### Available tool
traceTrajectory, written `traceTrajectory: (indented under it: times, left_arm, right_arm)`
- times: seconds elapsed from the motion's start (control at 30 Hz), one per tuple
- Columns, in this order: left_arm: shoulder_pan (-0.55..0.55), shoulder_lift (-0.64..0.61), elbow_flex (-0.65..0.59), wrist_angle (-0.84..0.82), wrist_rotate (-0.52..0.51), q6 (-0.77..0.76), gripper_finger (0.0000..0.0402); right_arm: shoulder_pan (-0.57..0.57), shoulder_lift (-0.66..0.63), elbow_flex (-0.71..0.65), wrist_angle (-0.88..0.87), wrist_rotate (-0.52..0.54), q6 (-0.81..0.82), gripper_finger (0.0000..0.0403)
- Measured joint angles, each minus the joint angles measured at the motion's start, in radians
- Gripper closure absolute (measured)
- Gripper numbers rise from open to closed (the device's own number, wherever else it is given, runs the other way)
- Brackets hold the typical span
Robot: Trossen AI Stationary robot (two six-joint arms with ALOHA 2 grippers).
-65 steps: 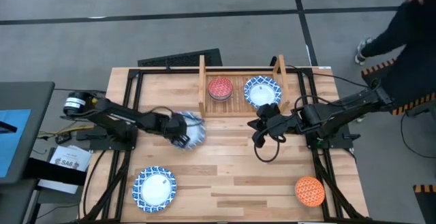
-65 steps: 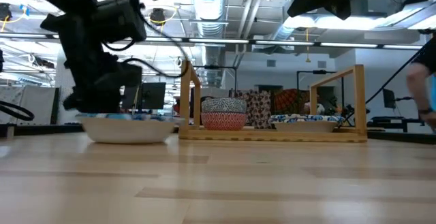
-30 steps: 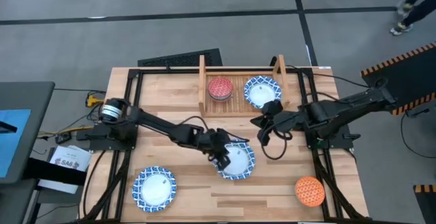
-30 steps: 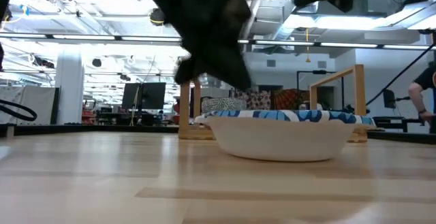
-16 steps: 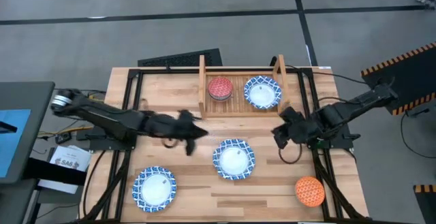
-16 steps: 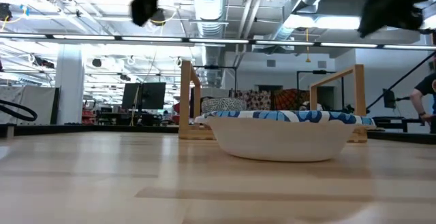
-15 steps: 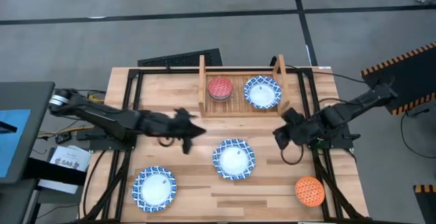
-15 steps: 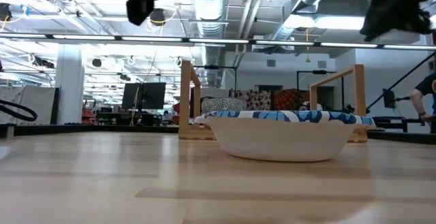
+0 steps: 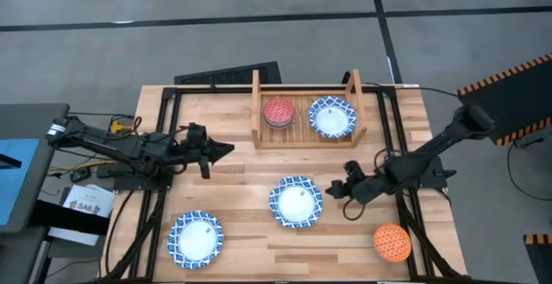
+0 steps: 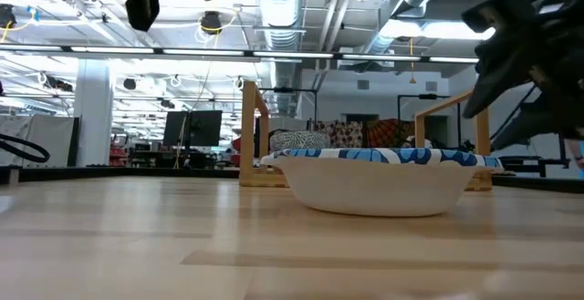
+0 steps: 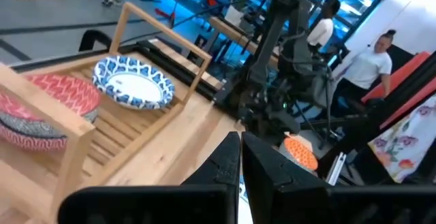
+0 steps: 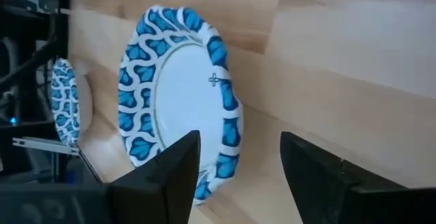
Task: Place and stack bowls onto a shelf
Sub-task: Stack the large blue pattern bowl into the blue pattern large bowl on the shelf
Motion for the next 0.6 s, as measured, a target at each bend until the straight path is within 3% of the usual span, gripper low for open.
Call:
traceTrajectory:
  times: [0.33,0.6]
  left_arm:
    - [0.001,0.014,0.001,-0.033,0.009,0.012,0.0401]
    - [0.001,0.029,0.001,-0.035,0.03,-0.018,0.0401]
  right_arm:
    - [0.001,0.287,0.0,0.328,-0.061,0.039,0.0188]
    - [-0.005,0.414,0.0,0.512,-0.069,0.056,0.0201]
